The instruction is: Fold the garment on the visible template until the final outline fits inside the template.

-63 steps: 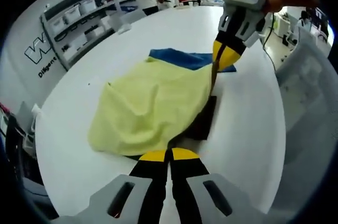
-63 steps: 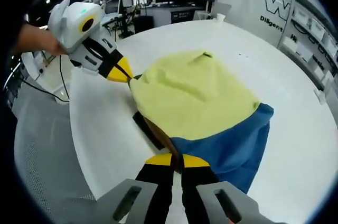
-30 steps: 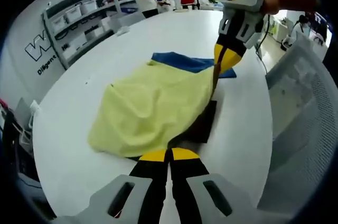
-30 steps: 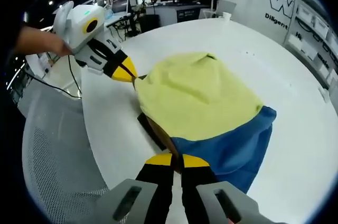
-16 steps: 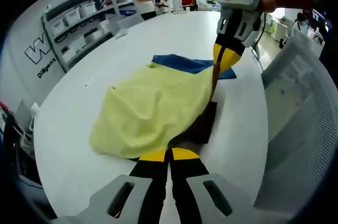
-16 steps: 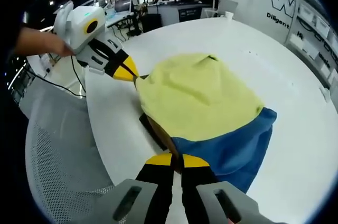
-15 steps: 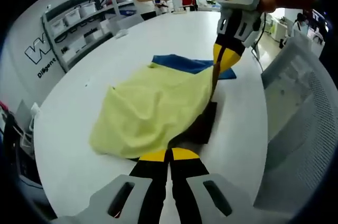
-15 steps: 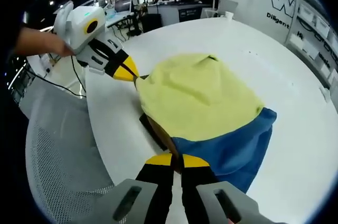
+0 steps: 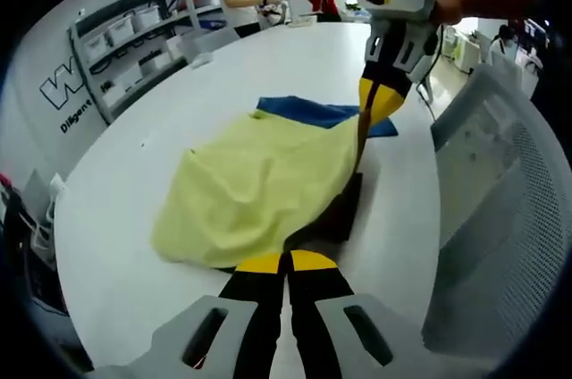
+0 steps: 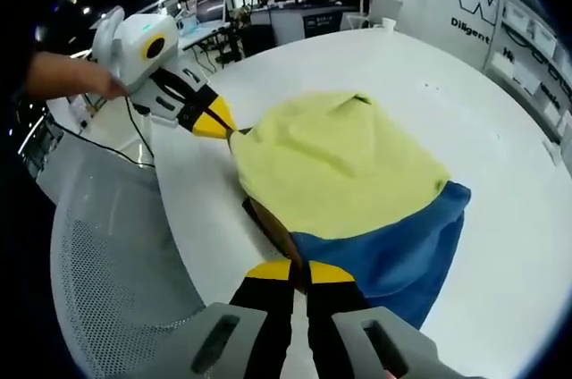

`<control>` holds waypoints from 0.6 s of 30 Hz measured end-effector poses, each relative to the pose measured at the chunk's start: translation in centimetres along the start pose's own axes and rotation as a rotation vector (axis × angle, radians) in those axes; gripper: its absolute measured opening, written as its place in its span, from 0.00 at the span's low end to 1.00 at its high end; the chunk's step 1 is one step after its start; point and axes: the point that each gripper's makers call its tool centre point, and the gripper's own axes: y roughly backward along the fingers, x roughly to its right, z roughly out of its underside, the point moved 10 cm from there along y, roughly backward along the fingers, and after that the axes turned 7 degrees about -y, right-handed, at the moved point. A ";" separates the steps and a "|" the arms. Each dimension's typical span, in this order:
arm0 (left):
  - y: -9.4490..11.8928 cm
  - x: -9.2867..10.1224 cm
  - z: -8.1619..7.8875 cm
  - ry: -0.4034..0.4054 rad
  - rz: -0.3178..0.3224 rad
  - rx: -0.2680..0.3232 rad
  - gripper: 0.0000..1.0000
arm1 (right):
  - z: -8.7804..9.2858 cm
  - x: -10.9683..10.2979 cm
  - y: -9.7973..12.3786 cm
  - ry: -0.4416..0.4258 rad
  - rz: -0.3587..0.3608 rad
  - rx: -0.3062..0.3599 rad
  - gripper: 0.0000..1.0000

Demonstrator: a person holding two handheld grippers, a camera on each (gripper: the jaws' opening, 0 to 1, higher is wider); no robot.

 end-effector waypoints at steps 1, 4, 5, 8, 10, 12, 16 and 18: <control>0.1 0.1 0.0 0.001 0.005 0.000 0.00 | 0.0 -0.1 0.0 -0.004 -0.001 0.005 0.00; 0.3 0.4 0.0 -0.003 0.011 0.000 0.00 | 0.1 -0.2 0.0 -0.011 -0.003 0.006 0.00; 0.4 0.5 0.0 0.000 0.015 0.003 0.00 | 0.2 -0.3 0.1 -0.013 -0.004 0.007 0.00; 0.7 0.7 -0.1 0.006 0.021 0.009 0.00 | 0.4 -0.5 0.2 -0.017 -0.008 0.008 0.00; 0.8 0.8 -0.1 0.010 0.018 0.008 0.00 | 0.5 -0.7 0.3 -0.022 -0.015 0.008 0.00; 0.9 0.9 -0.1 0.023 0.020 0.011 0.00 | 0.6 -0.9 0.4 -0.042 -0.024 0.012 0.00; 1.2 1.1 0.1 0.032 0.022 0.012 0.00 | 0.7 -1.2 0.8 -0.054 -0.034 0.020 0.00; 1.3 1.3 0.2 0.036 0.026 0.013 0.00 | 0.8 -1.4 0.9 -0.064 -0.044 0.018 0.00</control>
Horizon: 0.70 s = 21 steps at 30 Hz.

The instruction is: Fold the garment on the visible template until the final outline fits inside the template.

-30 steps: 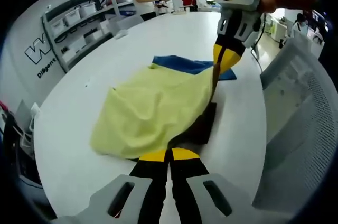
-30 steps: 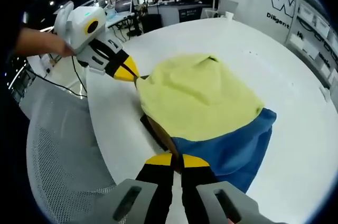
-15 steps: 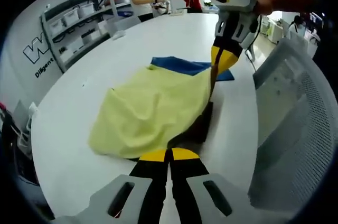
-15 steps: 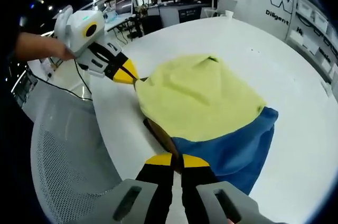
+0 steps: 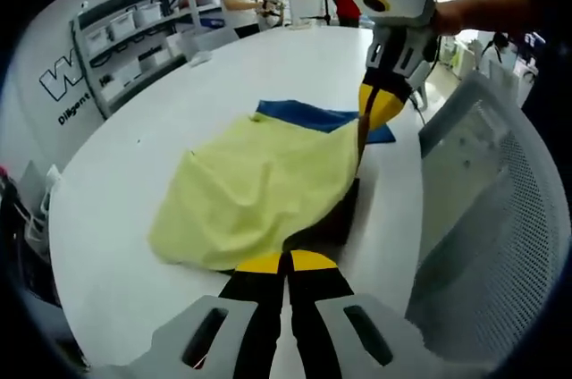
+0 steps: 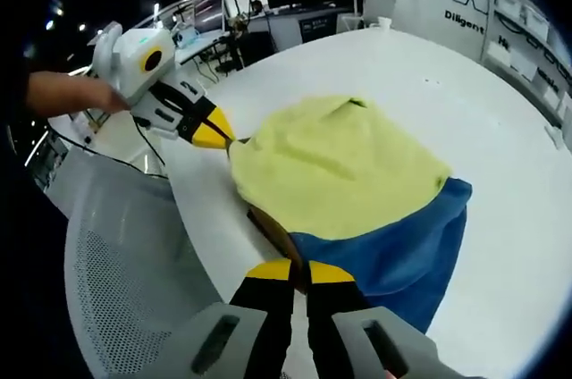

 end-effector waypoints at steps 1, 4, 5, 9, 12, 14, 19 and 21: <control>0.1 0.1 0.0 0.008 0.005 -0.003 0.00 | 0.0 -0.1 0.1 -0.004 -0.003 -0.001 0.00; 0.2 0.4 0.1 0.033 0.016 -0.001 0.00 | 0.2 -0.2 0.4 -0.010 -0.006 -0.002 0.00; 0.3 0.5 0.2 0.035 0.019 -0.002 0.00 | 0.2 -0.3 0.5 -0.011 -0.009 -0.002 0.00; 0.6 1.0 0.1 0.040 0.030 -0.001 0.00 | 0.5 -0.5 0.7 -0.011 -0.015 -0.002 0.00; 1.0 1.2 0.0 0.065 0.038 0.003 0.00 | 0.6 -0.8 0.9 -0.002 -0.018 -0.004 0.00; 1.2 1.3 0.0 0.071 0.035 0.006 0.00 | 0.7 -1.0 1.1 0.002 -0.021 -0.004 0.00; 1.5 1.6 -0.1 0.085 0.034 0.018 0.00 | 0.8 -1.3 1.4 0.004 -0.030 -0.006 0.00; 1.6 1.7 -0.1 0.085 0.036 0.019 0.00 | 0.8 -1.5 1.5 0.008 -0.033 -0.007 0.00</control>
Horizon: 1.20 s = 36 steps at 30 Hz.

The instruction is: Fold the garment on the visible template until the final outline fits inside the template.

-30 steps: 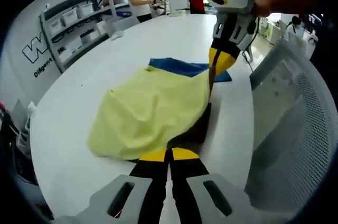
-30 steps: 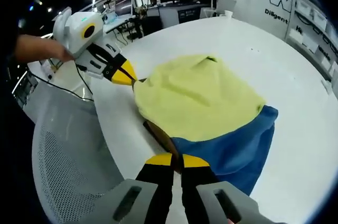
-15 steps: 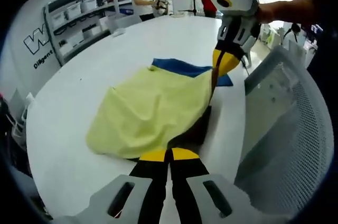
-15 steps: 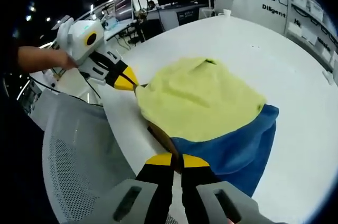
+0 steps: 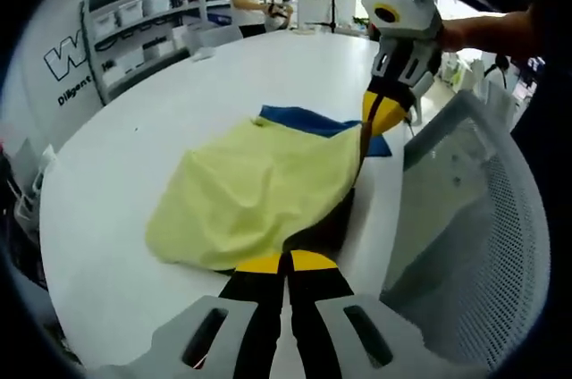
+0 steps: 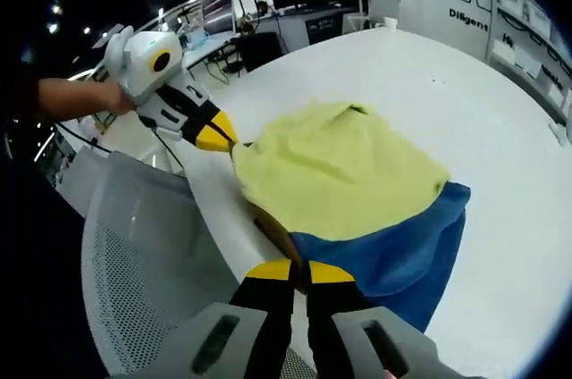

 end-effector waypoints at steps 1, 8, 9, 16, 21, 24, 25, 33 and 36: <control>0.0 0.0 0.0 0.001 0.000 0.001 0.00 | 0.0 0.0 0.0 0.003 -0.003 -0.006 0.00; 0.2 0.2 -0.2 0.002 0.000 -0.003 0.00 | -0.1 -0.4 0.5 0.005 -0.012 -0.013 0.00; 0.3 0.2 -0.3 -0.001 0.001 -0.002 0.00 | -0.1 -0.4 0.6 0.004 -0.013 -0.014 0.00; 0.9 0.4 -0.7 0.040 0.022 -0.004 0.00 | 0.2 -1.1 1.1 0.013 -0.022 -0.019 0.00; 1.3 0.9 -0.6 0.054 0.044 -0.017 0.00 | 0.6 -1.4 1.4 0.003 -0.035 -0.021 0.00; 1.5 1.1 -0.5 0.061 0.050 -0.019 0.00 | 0.7 -1.5 1.5 0.000 -0.040 -0.024 0.00; 1.6 1.2 -0.5 0.063 0.054 -0.021 0.00 | 0.8 -1.5 1.5 0.002 -0.042 -0.026 0.00; 1.9 1.6 -0.6 0.067 0.065 -0.020 0.00 | 0.6 -1.6 1.9 0.012 -0.044 -0.020 0.00; 1.6 1.6 -0.4 0.070 0.064 -0.020 0.00 | 0.8 -1.5 1.7 0.019 -0.037 -0.012 0.00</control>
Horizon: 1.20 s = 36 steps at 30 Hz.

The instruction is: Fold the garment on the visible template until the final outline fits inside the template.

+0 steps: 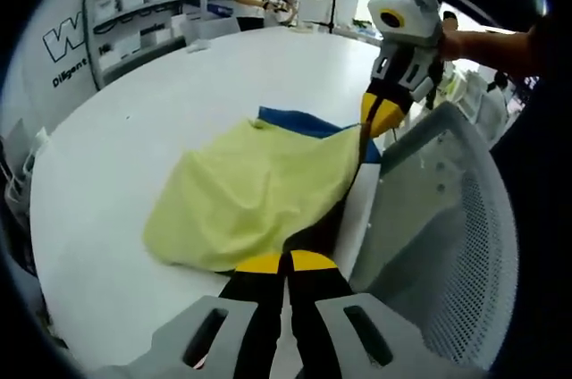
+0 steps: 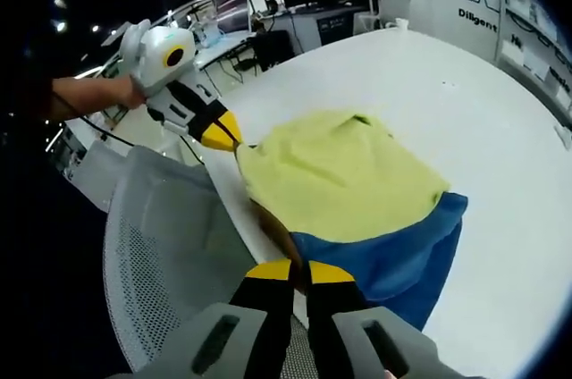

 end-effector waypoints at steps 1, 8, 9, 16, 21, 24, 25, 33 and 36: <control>-0.1 0.0 0.0 -0.001 -0.001 0.000 0.00 | 0.1 0.1 -0.1 0.005 0.004 0.004 0.00; -1.0 -0.1 0.3 -0.066 -0.035 0.024 0.01 | 0.7 0.6 -1.1 0.051 0.055 0.023 0.00; -1.2 -0.2 0.3 -0.095 -0.048 0.032 0.01 | 0.8 0.8 -1.3 0.052 0.061 0.027 0.00; -2.1 -0.1 0.8 -0.178 -0.063 0.037 0.02 | 0.7 1.3 -1.8 0.007 0.069 0.044 0.00; -2.6 0.3 1.0 -0.223 -0.069 0.044 0.12 | 0.1 1.7 -1.9 -0.043 0.074 0.059 0.00; -2.6 0.5 0.8 -0.256 -0.078 0.053 0.20 | -0.3 1.9 -1.9 -0.068 0.080 0.065 0.00; -2.5 0.6 0.6 -0.281 -0.087 0.063 0.23 | -0.5 2.2 -2.0 -0.079 0.083 0.068 0.00; -3.3 0.9 0.5 -0.349 -0.071 0.078 0.34 | -1.9 2.9 -2.4 -0.137 0.076 0.092 0.00; -3.7 0.8 0.6 -0.363 -0.069 0.061 0.34 | -2.5 2.9 -2.3 -0.144 0.070 0.106 0.00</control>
